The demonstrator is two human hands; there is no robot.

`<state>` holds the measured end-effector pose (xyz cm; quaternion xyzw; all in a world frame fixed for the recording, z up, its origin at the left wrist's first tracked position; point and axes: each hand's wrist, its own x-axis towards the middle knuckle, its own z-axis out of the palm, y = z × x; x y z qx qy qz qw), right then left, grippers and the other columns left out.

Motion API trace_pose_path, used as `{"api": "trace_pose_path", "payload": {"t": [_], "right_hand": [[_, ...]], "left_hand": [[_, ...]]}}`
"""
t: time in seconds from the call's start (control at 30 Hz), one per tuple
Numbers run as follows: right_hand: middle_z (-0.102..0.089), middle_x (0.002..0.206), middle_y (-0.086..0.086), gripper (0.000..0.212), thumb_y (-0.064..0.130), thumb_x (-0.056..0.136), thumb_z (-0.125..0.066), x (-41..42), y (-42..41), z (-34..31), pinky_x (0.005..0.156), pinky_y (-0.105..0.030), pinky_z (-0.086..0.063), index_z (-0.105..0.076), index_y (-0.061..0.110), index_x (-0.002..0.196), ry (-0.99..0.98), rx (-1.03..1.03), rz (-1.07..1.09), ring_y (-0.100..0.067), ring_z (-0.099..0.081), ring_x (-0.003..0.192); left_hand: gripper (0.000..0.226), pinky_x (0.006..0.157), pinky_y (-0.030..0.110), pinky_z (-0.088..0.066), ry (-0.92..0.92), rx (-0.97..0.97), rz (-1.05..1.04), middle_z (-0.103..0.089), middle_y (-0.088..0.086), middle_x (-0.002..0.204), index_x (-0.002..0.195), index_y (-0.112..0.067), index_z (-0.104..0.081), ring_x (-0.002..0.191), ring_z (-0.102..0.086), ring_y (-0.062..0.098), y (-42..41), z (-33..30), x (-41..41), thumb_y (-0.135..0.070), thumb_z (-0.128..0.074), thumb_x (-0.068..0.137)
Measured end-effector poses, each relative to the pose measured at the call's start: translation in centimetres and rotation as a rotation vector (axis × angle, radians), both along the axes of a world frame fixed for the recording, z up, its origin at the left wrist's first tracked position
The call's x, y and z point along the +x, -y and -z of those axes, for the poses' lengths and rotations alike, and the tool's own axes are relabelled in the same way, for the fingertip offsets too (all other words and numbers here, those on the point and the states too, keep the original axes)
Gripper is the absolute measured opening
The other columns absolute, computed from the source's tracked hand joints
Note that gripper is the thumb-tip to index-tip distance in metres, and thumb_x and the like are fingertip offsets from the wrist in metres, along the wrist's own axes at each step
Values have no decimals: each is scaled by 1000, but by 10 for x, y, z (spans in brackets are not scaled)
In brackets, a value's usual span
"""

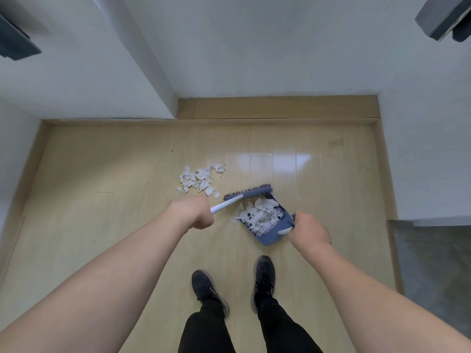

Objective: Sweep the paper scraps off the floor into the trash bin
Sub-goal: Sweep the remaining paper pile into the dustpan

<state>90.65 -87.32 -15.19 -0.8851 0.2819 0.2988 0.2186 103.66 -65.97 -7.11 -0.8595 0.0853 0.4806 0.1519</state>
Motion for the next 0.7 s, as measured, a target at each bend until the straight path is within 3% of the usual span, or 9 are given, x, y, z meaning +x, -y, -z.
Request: {"api": "trace_pose_path", "payload": {"t": [0.17,0.27,0.43,0.53,0.7], "right_hand": [[-64,98,-9,12,9,85,-50,-3,1,2,62,-27,-39,-53,16,94,7,-23,-3,-27,-50,73],[-65,98,-9,17,8,84,-50,-4,2,5,61,-27,-38,-55,15,99,12,-32,-11,-28,-50,73],[-63,97,-9,14,8,84,-50,-4,3,8,60,-28,-36,-52,16,95,11,-50,-27,-28,-48,73],[-63,96,-9,15,7,84,-51,-4,3,7,60,-28,-36,-52,15,96,9,-51,-33,-28,-49,73],[-63,98,-10,12,8,85,-51,-5,4,6,59,-29,-36,-50,15,95,12,-37,-30,-28,-49,73]], "left_hand": [[28,51,25,-42,-96,-143,-429,-58,12,69,117,1,-49,54,-58,22,-8,12,-12,-13,-48,93],[28,39,21,-39,-114,-193,-603,-55,14,67,119,2,-47,45,-51,21,-7,27,-23,-9,-50,94],[20,34,16,-36,-176,-281,-848,-50,12,66,110,2,-48,42,-44,18,-2,49,-33,-5,-50,92],[16,40,18,-36,-199,-304,-861,-50,11,65,104,0,-49,42,-45,18,3,53,-31,-8,-52,91],[26,40,19,-38,-210,-307,-769,-52,13,70,113,2,-51,45,-47,19,8,52,-29,-10,-55,91]]}}
